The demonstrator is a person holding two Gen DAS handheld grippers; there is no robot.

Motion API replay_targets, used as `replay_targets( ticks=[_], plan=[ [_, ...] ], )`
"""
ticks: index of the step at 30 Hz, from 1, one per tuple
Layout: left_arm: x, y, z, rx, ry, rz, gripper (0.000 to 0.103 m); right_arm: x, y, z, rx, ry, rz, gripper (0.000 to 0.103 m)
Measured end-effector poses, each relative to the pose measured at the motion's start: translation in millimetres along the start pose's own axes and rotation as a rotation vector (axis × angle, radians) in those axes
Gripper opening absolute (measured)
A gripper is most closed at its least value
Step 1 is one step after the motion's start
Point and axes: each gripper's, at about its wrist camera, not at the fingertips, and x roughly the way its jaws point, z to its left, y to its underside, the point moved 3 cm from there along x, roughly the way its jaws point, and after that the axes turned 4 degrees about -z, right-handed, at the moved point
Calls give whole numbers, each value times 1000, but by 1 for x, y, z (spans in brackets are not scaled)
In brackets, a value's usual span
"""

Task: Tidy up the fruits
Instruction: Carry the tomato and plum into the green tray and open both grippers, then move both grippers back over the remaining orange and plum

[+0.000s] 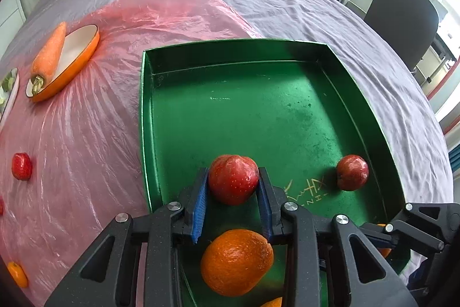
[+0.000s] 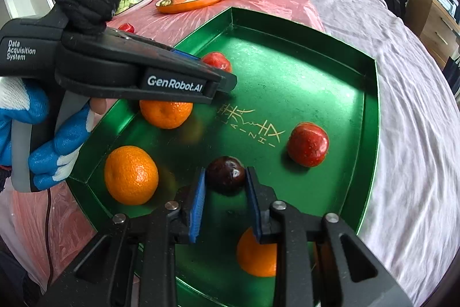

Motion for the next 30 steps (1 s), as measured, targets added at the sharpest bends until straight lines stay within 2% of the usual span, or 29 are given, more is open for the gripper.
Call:
replay_targets(
  ticks=[2,3,5,13,30],
  plan=[
    [-5,-1,0,0,-5,-10,36,-2,1,-1,11,-1,-2,40],
    [-9,-1,0,1,-7,-20,40,-3,1,-1,12,5,-5,59],
    [-19,-4,0,2,-5,-32,41,-8,1,-2,12,15,-18,86],
    [-68,2,-4,-4,4,-80,41,-47,-3,5,25,38,-71,86],
    [-174,81,2,-42,-16,-122,41,-124,32,46,100,38,-124,88]
  ],
)
